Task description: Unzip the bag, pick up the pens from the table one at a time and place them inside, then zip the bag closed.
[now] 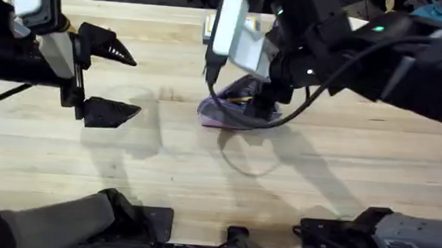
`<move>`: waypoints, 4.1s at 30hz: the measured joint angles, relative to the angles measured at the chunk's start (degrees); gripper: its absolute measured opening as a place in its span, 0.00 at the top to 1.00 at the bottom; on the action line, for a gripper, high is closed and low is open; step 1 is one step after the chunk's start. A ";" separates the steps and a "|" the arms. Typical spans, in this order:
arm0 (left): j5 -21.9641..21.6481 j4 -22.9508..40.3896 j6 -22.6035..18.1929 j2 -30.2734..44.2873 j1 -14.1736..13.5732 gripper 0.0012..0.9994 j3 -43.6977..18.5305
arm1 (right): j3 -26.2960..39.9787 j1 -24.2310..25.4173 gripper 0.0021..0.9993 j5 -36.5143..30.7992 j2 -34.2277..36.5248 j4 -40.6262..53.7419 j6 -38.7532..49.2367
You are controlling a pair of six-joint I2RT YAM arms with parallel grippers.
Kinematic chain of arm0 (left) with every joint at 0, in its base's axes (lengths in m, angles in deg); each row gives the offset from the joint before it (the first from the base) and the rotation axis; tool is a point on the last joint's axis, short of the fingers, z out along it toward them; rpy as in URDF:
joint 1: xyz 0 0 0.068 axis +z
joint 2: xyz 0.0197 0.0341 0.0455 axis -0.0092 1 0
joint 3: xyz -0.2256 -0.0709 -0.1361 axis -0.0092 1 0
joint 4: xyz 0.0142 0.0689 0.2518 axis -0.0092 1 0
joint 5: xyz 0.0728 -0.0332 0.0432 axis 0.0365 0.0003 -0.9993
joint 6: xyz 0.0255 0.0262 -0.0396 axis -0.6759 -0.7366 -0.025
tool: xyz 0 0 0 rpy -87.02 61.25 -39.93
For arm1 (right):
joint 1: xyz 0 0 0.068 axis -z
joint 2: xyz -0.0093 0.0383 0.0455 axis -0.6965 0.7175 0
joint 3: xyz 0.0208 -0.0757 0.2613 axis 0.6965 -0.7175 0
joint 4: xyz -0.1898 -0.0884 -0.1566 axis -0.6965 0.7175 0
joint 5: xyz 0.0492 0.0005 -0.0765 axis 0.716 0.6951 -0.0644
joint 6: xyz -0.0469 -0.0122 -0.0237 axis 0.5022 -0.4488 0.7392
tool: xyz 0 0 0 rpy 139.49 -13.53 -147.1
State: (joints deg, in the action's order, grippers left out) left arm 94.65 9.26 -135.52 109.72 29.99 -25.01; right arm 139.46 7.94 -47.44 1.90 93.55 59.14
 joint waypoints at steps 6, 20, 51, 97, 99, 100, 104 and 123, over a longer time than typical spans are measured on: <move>0.75 0.11 0.00 0.00 -1.05 0.01 0.00 | 0.00 0.00 0.00 0.13 -3.42 0.08 -10.49; 6.37 -3.50 0.04 21.31 -15.91 0.01 -0.02 | 1.19 0.00 0.00 8.34 -5.30 0.25 -36.56; 6.93 -17.53 8.74 25.62 -22.73 0.00 -0.02 | 5.65 -2.04 0.00 19.72 -4.94 1.79 -47.79; 6.93 -17.53 8.93 25.62 -22.73 0.01 -0.02 | 12.17 -3.32 0.00 19.89 18.36 -1.39 -49.70; 6.91 -17.53 8.92 25.62 -22.73 0.01 -0.02 | 12.17 -3.32 0.00 19.89 18.36 -1.39 -49.91; 6.93 -17.53 8.92 25.62 -22.73 0.01 -0.02 | 12.17 -3.32 0.00 19.89 18.36 -1.39 -49.97; 6.92 -17.53 8.92 25.62 -22.73 0.01 -0.02 | 12.17 -3.32 0.00 19.89 18.55 -1.39 -51.56; 6.93 -17.53 8.92 25.62 -22.73 0.01 -0.02 | 12.24 -3.26 0.57 23.10 20.65 -0.82 -57.05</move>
State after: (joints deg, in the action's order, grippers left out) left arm 101.59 -8.28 -126.60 135.34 7.26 -25.03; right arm 151.70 4.69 -24.34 22.56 92.72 2.09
